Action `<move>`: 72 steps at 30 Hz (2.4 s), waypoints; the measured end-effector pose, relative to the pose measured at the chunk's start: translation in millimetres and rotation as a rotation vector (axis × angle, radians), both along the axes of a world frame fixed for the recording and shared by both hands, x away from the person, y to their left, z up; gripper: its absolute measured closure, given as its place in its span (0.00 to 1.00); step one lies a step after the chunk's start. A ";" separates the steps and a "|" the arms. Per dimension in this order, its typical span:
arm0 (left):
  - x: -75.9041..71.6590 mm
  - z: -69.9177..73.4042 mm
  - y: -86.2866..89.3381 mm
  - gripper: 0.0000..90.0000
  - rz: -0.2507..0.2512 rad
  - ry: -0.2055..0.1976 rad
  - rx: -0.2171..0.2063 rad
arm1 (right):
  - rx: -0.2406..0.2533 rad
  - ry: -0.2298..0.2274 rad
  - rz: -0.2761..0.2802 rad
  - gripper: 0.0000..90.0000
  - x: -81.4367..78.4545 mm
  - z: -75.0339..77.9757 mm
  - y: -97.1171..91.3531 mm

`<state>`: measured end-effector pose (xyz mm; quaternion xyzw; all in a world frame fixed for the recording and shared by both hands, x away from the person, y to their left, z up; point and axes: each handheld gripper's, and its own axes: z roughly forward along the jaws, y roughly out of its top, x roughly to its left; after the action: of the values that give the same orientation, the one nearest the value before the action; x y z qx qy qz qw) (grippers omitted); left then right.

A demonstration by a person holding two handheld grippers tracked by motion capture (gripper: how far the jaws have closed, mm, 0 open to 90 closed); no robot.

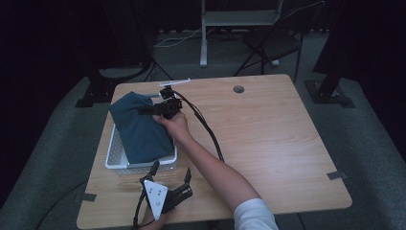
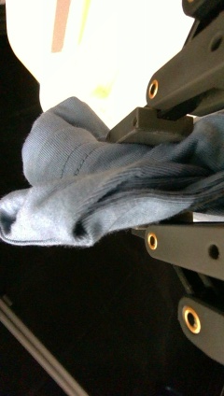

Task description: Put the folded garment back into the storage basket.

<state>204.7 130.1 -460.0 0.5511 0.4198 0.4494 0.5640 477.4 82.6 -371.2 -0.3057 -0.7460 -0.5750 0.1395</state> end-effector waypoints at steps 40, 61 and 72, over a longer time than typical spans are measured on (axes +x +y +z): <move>0.2 0.1 -0.1 0.05 0.000 0.002 0.001 | -0.310 -0.062 -0.047 0.51 6.8 -9.1 3.7; 0.3 0.1 -0.2 0.05 0.000 0.002 0.001 | -0.473 -0.133 -0.037 0.06 -4.5 -7.9 15.3; 0.2 0.0 -0.1 0.05 0.000 0.002 0.001 | -0.487 -0.180 0.023 0.00 -10.0 -8.4 17.6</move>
<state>205.0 129.9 -460.0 0.5518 0.4201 0.4491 0.5634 467.4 100.2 -379.6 -0.2693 -0.8752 -0.4018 0.0015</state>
